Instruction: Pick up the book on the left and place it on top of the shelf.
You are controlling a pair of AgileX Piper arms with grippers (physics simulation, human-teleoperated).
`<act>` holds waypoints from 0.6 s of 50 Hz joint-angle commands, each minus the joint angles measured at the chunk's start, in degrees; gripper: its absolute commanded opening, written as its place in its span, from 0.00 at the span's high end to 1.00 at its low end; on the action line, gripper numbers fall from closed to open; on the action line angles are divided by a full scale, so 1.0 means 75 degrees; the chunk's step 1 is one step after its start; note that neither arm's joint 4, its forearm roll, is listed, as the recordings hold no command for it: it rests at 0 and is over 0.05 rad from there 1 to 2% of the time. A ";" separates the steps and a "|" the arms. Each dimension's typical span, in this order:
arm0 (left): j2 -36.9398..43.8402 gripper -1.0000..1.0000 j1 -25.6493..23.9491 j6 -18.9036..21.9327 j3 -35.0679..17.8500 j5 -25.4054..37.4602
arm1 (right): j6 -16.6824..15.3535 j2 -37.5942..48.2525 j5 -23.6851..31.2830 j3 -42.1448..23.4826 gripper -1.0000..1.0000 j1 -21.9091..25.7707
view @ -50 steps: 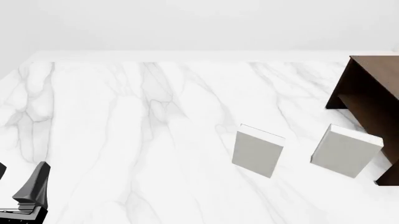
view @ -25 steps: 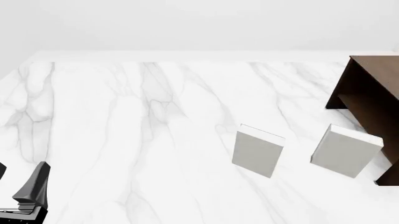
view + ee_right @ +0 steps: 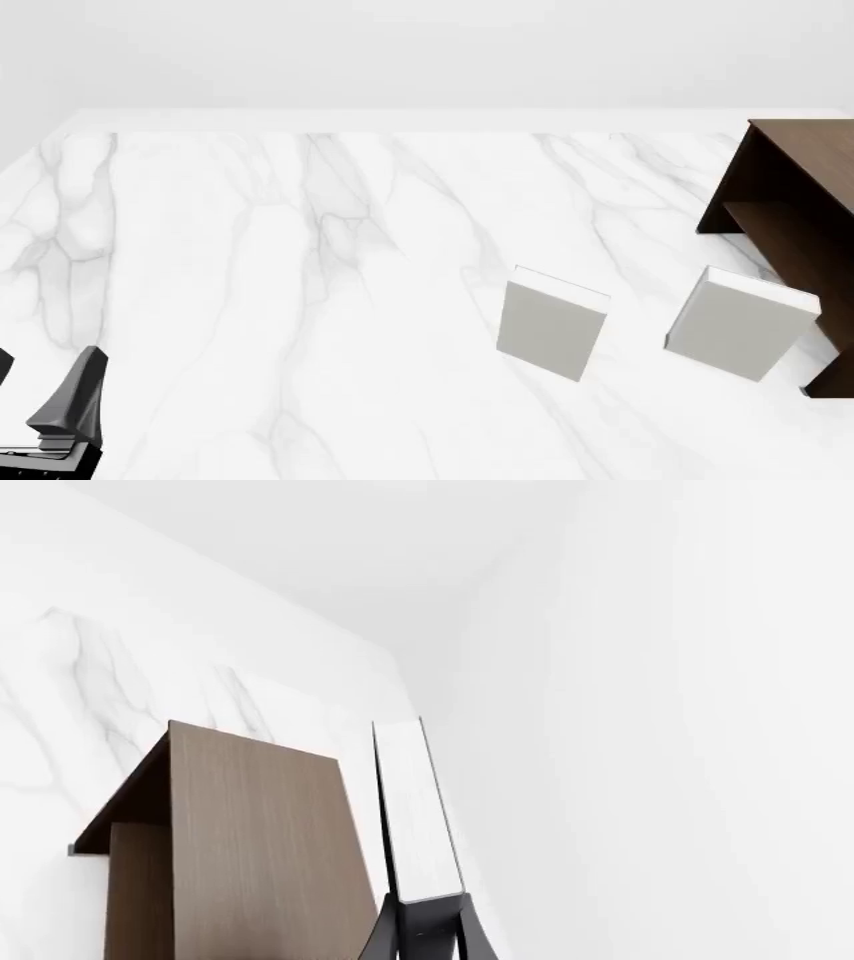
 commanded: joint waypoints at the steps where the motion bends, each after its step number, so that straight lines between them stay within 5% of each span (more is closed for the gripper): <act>1: 0.0000 0.00 0.0000 0.0000 0.0000 0.0000 | 0.0126 0.0139 -0.0304 0.0090 1.00 -0.0113; 30: 0.0000 0.00 0.0000 0.0000 0.0000 0.0000 | 0.0099 0.0783 -0.0703 -0.0013 1.00 -0.0204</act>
